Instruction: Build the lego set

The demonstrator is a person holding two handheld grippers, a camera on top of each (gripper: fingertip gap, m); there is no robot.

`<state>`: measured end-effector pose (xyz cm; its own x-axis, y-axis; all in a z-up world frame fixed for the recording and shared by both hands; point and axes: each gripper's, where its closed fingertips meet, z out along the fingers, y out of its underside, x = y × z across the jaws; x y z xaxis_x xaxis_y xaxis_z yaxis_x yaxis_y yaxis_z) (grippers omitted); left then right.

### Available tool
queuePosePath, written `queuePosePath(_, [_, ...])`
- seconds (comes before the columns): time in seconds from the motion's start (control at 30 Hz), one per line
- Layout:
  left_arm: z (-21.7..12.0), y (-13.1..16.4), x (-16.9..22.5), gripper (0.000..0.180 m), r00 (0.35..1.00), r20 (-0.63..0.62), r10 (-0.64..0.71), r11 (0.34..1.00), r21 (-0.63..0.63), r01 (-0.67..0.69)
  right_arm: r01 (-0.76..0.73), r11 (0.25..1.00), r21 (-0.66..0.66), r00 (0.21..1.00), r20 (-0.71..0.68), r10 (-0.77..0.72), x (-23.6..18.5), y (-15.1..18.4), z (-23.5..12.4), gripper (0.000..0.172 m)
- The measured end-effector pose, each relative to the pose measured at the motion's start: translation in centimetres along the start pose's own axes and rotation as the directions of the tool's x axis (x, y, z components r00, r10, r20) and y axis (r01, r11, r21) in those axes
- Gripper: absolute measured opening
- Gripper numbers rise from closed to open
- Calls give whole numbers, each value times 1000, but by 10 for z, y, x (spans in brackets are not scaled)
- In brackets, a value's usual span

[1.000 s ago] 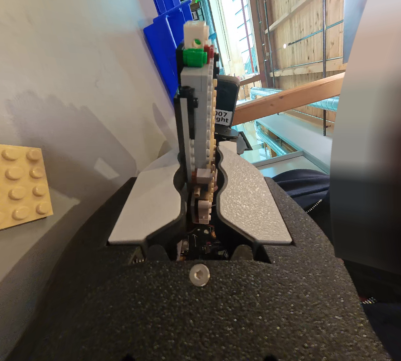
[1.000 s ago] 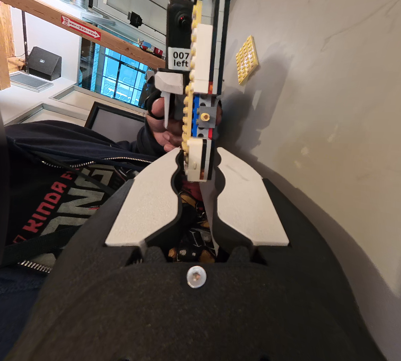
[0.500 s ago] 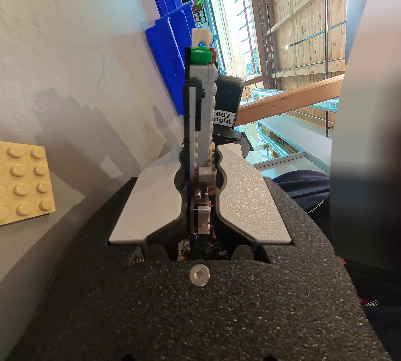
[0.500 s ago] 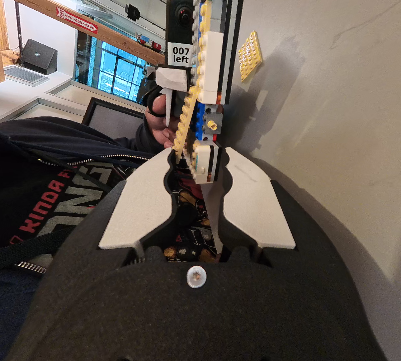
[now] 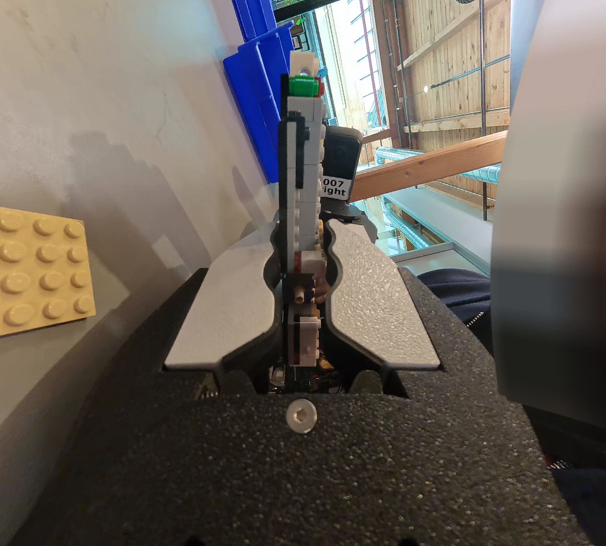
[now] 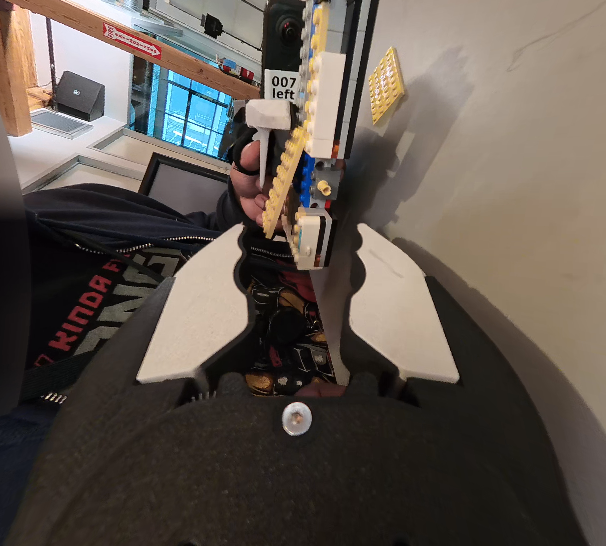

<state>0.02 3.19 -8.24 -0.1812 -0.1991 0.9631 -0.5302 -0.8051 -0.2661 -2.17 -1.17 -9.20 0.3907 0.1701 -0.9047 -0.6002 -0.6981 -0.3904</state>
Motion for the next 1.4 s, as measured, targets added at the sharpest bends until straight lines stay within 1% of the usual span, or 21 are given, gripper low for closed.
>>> queuePosePath(0.2, [3, 2, 1, 22, 999, -17, -30, 999, 11, 30, -27, 999, -38, 1000, 4, 27, 1, 8, 10, 60])
queuePosePath(0.27, [4, 1, 1, 22, 999, -20, -40, 999, 20, 40, -43, 998, -43, 999, 24, 44, 0, 10, 13, 52])
queuePosePath(0.37, [3, -2, 0, 24, 999, -22, -50, 998, 35, 50, -66, 997, -37, 997, 47, 67, -1, 10, 16, 32])
queuePosePath(0.53, [3, -6, 2, 25, 999, -19, -40, 998, 41, 41, -100, 995, 20, 991, 95, 97, -2, 4, 17, 30])
queuePosePath(0.6, [3, -6, 4, 28, 999, -22, -27, 999, 36, 28, -96, 994, 50, 990, 109, 90, -3, 0, 15, 28])
queuePosePath(0.8, [5, -6, 9, 29, 999, -45, -24, 999, 35, 25, -104, 992, 75, 987, 134, 93, -6, -3, 13, 27])
queuePosePath(1.0, [7, -8, 19, 46, 992, -120, -45, 998, 42, 50, -133, 986, 97, 980, 160, 116, -6, -5, 9, 27])
queuePosePath(1.1, [7, -8, 26, 51, 987, -160, -14, 999, 40, 21, -162, 980, 111, 969, 204, 137, -10, -7, 7, 27])
queuePosePath(1.2, [6, -5, 31, 54, 984, -169, 51, 999, 25, -48, -183, 975, 126, 958, 245, 148, -13, -10, 5, 27])
queuePosePath(1.3, [7, -1, 33, 58, 983, -144, 115, 993, -4, -117, -199, 971, 134, 951, 267, 158, -15, -11, 4, 27])
queuePosePath(1.4, [9, 6, 32, 57, 982, -119, 146, 987, -48, -153, -215, 965, 152, 944, 285, 165, -15, -13, 2, 27])
